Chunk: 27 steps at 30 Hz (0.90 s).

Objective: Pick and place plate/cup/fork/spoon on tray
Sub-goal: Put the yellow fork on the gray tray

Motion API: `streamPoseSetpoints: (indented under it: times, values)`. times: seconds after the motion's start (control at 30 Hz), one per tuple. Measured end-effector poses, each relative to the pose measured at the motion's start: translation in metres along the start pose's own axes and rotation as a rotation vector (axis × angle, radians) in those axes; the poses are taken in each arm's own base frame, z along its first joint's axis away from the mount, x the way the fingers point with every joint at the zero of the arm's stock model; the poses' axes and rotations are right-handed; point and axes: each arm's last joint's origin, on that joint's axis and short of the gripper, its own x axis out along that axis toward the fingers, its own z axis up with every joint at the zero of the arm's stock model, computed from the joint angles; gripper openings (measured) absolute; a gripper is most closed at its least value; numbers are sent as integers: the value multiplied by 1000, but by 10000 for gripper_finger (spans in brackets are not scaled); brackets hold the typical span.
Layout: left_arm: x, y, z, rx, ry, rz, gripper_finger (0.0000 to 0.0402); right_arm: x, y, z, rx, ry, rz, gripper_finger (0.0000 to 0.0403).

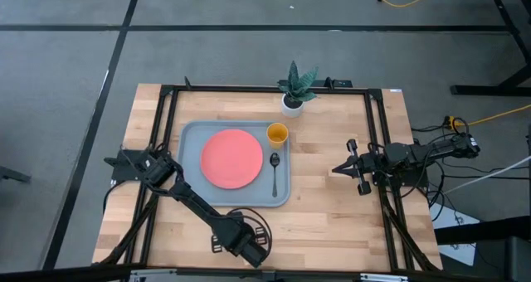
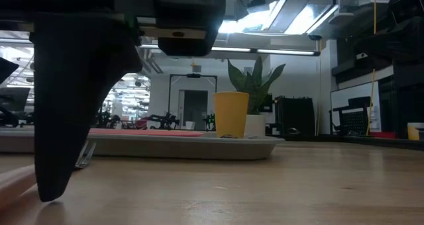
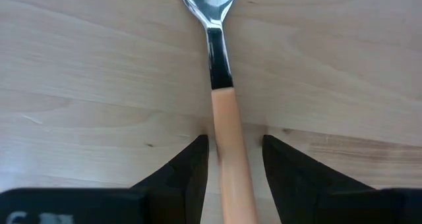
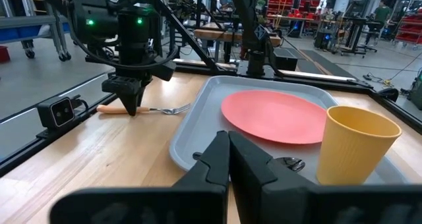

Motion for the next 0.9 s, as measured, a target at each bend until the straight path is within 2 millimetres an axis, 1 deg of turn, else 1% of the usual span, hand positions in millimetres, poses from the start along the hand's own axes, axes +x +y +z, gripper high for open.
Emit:
streamPoseSetpoints:
  times: [0.4, 0.67, 0.77, 0.9]
  values:
    - [1, 1, 2, 11, 0, 22, 138, 0, 0, 0, 0, 0, 0, 11]
    - [1, 1, 2, 56, -2, 31, 134, 0, 0, 0, 1, 0, 0, 11]
    - [1, 2, 2, 41, -2, 37, 116, 0, 0, 0, 0, 0, 0, 11]
    - [1, 3, 2, 38, -5, 43, 61, 0, 0, 0, 1, 0, 0, 11]
